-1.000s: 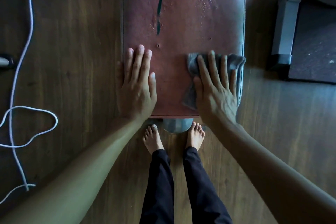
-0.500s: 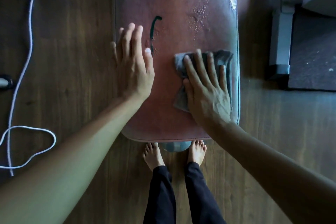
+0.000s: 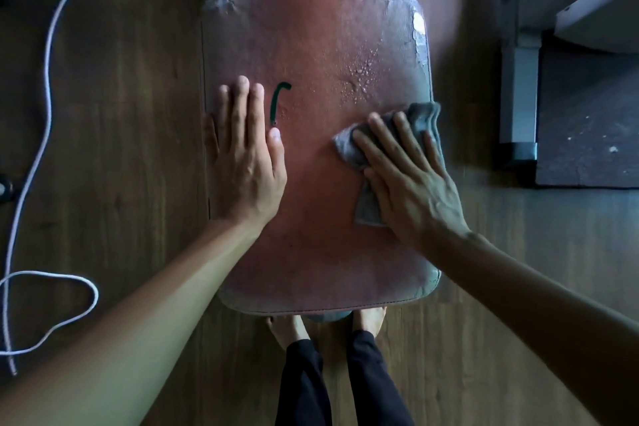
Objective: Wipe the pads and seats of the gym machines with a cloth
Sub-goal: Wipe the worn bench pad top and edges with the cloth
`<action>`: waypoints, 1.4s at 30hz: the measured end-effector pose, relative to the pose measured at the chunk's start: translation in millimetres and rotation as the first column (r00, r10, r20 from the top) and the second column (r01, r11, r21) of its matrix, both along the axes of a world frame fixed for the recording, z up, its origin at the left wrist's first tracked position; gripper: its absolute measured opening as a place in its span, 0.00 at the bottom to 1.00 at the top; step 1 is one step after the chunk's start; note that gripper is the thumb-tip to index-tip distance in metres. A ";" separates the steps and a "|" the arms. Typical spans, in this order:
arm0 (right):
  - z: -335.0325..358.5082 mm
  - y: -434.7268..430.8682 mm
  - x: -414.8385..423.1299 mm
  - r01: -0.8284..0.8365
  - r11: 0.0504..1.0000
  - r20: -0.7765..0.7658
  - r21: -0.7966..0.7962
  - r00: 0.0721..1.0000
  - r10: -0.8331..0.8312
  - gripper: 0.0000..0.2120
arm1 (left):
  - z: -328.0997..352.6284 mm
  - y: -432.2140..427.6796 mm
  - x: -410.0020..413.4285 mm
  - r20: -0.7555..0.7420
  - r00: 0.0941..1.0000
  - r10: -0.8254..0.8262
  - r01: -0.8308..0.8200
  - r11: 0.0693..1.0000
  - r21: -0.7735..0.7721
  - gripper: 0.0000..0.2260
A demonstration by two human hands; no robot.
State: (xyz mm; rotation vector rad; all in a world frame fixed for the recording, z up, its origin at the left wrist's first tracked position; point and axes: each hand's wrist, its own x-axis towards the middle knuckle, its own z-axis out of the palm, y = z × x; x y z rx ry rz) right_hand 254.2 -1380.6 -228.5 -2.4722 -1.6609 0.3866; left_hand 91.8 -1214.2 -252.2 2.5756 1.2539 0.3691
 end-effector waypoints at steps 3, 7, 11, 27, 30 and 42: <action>-0.1 41.5 -2.1 0.277 0.961 -0.056 0.007 0.959 -0.276 0.24 | 0.3 -0.1 -0.1 0.002 1.000 -0.003 0.003 1.000 0.011 0.23; 2.5 14.0 -26.1 0.149 0.989 -0.036 -0.003 0.988 -0.149 0.24 | -0.4 0.1 0.6 -0.004 1.000 -0.004 0.004 1.000 0.012 0.23; 3.6 15.8 -6.8 0.114 0.993 -0.029 -0.040 0.993 -0.115 0.24 | 0.5 1.2 -0.8 -0.020 1.000 -0.004 0.005 1.000 0.014 0.23; -7.2 80.5 -4.4 0.262 0.960 0.006 0.103 0.964 -0.264 0.24 | -0.2 -0.6 -0.5 -0.066 0.998 0.002 0.000 1.000 0.030 0.24; -8.7 51.4 -1.8 -0.012 0.997 0.046 0.081 0.999 0.008 0.23 | 0.7 -0.7 0.2 -0.057 0.998 0.002 -0.002 1.000 0.012 0.24; -6.3 80.6 27.7 0.012 0.996 0.071 0.083 0.997 -0.018 0.24 | 0.2 -0.9 0.9 -0.049 0.999 0.002 -0.002 1.000 0.009 0.24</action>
